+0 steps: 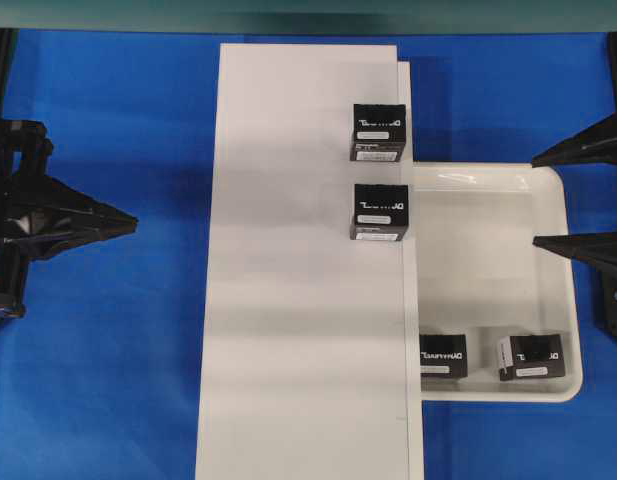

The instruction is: Place the box from the white plastic tray onto the white base.

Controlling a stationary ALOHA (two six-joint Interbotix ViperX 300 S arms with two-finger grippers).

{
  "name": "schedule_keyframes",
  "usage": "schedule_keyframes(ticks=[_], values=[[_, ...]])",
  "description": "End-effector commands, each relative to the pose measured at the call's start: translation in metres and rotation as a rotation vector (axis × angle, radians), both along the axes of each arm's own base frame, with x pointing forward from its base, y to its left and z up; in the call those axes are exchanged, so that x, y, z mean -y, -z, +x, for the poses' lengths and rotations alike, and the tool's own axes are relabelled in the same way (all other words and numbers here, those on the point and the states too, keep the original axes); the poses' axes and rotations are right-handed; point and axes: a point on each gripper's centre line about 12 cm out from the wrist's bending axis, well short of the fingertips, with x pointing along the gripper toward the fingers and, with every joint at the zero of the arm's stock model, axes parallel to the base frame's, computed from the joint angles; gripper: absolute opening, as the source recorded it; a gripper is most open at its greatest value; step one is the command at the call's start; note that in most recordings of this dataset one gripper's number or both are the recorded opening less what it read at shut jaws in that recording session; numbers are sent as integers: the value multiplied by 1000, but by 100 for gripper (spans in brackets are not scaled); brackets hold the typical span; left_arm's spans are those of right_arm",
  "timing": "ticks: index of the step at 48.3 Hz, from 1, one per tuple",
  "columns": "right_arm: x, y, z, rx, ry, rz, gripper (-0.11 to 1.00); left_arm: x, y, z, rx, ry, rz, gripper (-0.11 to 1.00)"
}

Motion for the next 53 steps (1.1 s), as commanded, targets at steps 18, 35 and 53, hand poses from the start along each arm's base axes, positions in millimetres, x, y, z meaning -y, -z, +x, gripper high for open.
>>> schedule_keyframes(ticks=[18, 35, 53], values=[[0, -4, 2, 26, 0, 3, 98, 0, -9, 1, 28, 2, -1, -7], [0, -5, 2, 32, 1, 2, 98, 0, -10, 1, 29, 2, -1, -7], [0, -4, 2, 31, 3, 12, 98, 0, -10, 1, 28, 2, -2, -7]])
